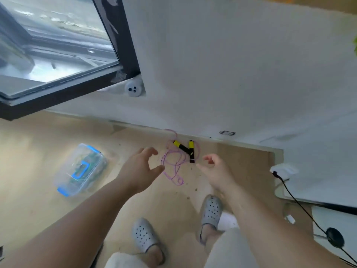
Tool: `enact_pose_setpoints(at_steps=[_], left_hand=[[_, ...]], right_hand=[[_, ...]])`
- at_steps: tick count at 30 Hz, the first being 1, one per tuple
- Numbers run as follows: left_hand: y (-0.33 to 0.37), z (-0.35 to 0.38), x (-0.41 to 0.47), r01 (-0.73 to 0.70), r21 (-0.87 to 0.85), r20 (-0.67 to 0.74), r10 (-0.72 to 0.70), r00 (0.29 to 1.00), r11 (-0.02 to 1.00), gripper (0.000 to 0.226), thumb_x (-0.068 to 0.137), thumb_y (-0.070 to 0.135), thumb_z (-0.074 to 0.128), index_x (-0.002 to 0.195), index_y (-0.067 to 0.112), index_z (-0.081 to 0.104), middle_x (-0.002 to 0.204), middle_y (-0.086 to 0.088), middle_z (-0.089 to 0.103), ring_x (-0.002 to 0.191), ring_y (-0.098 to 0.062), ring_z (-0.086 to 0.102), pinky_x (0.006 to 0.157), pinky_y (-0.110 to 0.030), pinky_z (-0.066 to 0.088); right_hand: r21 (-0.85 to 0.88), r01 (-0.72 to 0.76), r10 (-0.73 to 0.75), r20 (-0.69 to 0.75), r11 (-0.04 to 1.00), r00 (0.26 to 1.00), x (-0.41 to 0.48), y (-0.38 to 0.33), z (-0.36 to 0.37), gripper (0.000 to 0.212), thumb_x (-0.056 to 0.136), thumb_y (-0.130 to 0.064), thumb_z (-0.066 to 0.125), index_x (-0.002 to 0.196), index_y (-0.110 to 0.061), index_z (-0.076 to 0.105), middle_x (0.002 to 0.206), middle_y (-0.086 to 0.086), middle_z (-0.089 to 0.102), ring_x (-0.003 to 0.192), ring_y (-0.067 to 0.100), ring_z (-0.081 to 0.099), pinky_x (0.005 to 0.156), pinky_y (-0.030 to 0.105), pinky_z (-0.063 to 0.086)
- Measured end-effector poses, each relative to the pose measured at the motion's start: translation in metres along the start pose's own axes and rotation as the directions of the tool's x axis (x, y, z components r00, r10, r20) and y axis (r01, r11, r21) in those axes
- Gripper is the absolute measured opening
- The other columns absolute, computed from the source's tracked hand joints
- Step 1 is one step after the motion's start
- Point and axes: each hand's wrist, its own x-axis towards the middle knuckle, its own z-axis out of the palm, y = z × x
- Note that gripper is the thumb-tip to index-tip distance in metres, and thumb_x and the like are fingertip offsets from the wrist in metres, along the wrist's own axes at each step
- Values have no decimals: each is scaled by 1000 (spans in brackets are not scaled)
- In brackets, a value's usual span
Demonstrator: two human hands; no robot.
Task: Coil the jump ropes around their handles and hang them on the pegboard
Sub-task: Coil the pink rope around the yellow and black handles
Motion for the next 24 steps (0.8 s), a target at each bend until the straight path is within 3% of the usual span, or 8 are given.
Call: enact_pose_setpoints(at_steps=[3, 9, 19, 24], left_hand=[[-42, 53, 67, 40, 35, 32, -41, 999, 999, 51, 91, 48, 69, 134, 25, 53, 134, 1, 55, 108, -24, 61, 92, -38, 51], [-109, 167, 188, 71, 119, 109, -84, 990, 990, 47, 95, 38, 65, 138, 22, 51, 133, -7, 54, 117, -28, 57, 95, -36, 47], [-174, 307, 328, -129, 369, 262, 30, 965, 920, 62, 93, 45, 63, 149, 29, 39, 144, -5, 45, 128, -31, 47, 101, -40, 46], [-209, 351, 361, -81, 403, 259, -28, 966, 911, 69, 93, 51, 61, 153, 34, 32, 160, -5, 27, 140, -33, 37, 109, -46, 42]], right_hand=[[-9, -2, 2, 11, 1000, 1000, 75, 31, 29, 35, 94, -38, 67, 125, -25, 58, 124, -5, 53, 103, 12, 54, 68, 23, 41], [-184, -23, 32, 46, 983, 998, 217, 122, 87, 42, 89, -41, 70, 126, -22, 59, 132, 4, 53, 106, 20, 56, 81, 29, 45], [-354, -39, 70, 74, 934, 995, 399, 215, 157, 55, 93, -39, 62, 142, -16, 53, 137, 9, 58, 116, 28, 59, 88, 31, 48], [-476, 1, 72, 137, 880, 988, 452, 245, 191, 42, 90, -43, 65, 129, -29, 63, 132, 6, 60, 112, 25, 61, 94, 34, 52]])
